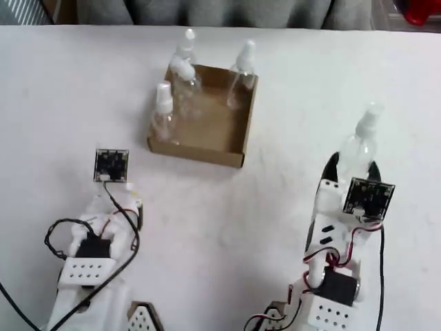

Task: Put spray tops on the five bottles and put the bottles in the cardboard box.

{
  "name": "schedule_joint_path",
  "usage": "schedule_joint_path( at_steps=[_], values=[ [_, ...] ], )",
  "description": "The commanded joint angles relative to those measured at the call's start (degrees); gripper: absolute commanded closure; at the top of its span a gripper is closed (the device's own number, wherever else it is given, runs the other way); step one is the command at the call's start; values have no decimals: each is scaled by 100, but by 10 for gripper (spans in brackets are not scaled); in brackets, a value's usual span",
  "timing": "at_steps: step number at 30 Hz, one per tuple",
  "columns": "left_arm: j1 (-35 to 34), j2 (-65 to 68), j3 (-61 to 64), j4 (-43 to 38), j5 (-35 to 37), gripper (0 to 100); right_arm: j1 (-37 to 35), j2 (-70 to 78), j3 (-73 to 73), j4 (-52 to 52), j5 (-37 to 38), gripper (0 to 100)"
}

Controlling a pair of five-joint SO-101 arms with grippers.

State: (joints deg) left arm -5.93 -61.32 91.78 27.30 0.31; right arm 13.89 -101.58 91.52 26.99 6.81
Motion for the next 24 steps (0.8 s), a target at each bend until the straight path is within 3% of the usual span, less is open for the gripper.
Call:
schedule_joint_path(
  at_steps=[1, 5, 8, 14, 24],
  values=[
    [-57, -48, -264, 18, -44, 980, 57, 22, 229, -963, -35, 923],
    [-57, -48, -264, 18, -44, 980, 48, 22, 501, -1560, -35, 928],
    [-57, -48, -264, 18, -44, 980, -22, 22, 413, -1613, -26, 981],
    [-57, -48, -264, 18, -44, 980, -426, 312, -211, -1560, -44, 985],
    [-66, -48, -255, 18, -44, 980, 92, 3934, -2637, -2009, -88, 985]
  ],
)
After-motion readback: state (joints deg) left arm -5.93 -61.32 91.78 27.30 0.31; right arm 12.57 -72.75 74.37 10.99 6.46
